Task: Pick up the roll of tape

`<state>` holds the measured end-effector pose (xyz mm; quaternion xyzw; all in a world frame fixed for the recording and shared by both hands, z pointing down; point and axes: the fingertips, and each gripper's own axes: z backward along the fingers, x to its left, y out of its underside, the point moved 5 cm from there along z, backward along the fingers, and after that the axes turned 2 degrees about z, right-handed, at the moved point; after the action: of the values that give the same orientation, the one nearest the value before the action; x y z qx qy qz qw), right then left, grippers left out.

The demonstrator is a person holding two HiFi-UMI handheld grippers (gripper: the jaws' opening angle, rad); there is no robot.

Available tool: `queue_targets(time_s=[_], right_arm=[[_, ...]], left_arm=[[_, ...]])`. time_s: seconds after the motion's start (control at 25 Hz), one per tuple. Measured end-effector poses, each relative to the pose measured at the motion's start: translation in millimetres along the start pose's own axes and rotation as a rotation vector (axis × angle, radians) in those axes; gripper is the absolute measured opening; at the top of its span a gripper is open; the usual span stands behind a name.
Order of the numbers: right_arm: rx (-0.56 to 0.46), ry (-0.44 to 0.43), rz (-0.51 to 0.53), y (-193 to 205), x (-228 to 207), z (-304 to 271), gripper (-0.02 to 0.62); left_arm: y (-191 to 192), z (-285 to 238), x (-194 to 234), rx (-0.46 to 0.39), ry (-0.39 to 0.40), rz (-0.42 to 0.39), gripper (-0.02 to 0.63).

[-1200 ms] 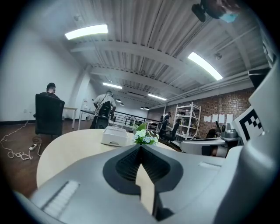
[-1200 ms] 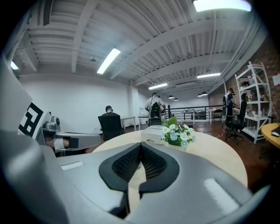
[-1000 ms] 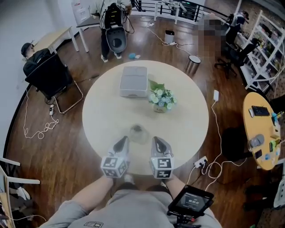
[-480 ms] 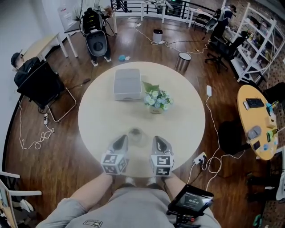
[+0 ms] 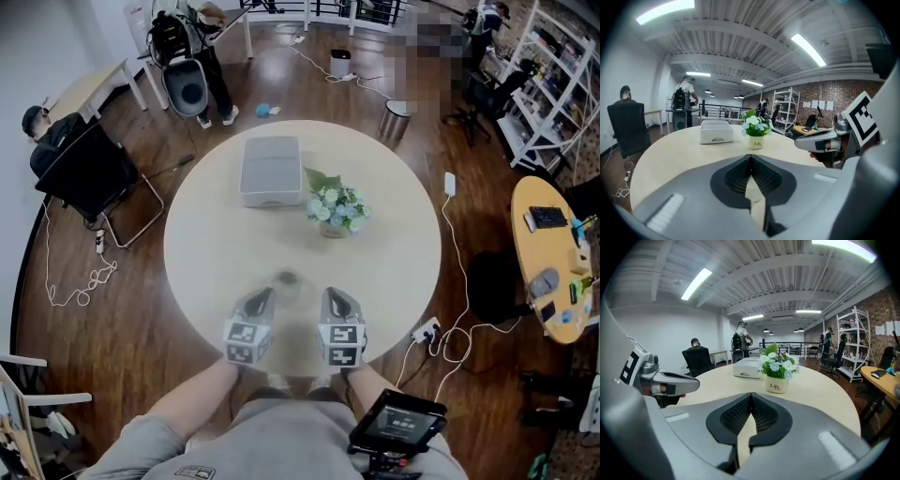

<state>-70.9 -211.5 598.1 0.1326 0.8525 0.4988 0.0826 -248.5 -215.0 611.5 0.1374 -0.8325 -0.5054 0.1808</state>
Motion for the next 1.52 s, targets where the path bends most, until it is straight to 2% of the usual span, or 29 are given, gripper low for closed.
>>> queue_targets(time_s=[0.36,0.48,0.6,0.72,0.92,1.04,1.16,1.36,1.44,1.52], right_arm=[[0.136,-0.016,-0.03,36.8,-3.9,-40.3,0.012],[0.166,-0.021,-0.038,43.6,-4.7,-46.6,0.012],[0.188,-0.022,-0.039,53.4,-6.2,-52.5,0.012],[0.199,-0.023,-0.041,56.2,-6.9,-54.7,0.012],[0.22,-0.023,-0.037,56.7,-9.5,-52.5,0.014],[0.206,-0.023,-0.034,56.8,-10.7,-50.7,0.013],[0.206,-0.029,-0.041,53.8,-12.0,-46.8,0.014],[0.213,-0.04,-0.046,52.9,-11.6,-40.0,0.013],[0.209,-0.04,-0.044,51.8,-11.3,-38.1,0.013],[0.199,-0.038,-0.04,48.4,-12.9,-36.5,0.012]], left_arm=[[32.3,-29.7,-8.8,0.182,0.076,-0.237,0.005],[42.4,-38.0,-18.1,0.253,0.134,-0.364,0.078],[56.6,-48.2,-26.5,0.36,0.189,-0.505,0.166],[66.4,-57.6,-31.9,0.439,0.211,-0.634,0.199],[80.1,-74.9,-38.5,0.568,0.216,-0.814,0.201],[89.1,-82.5,-41.2,0.647,0.227,-0.9,0.178],[89.6,-87.6,-43.9,0.689,0.244,-0.924,0.169],[87.9,-90.3,-44.9,0.76,0.293,-0.891,0.143],[85.2,-89.7,-44.5,0.752,0.305,-0.851,0.122],[81.3,-88.8,-43.7,0.731,0.302,-0.779,0.105]])
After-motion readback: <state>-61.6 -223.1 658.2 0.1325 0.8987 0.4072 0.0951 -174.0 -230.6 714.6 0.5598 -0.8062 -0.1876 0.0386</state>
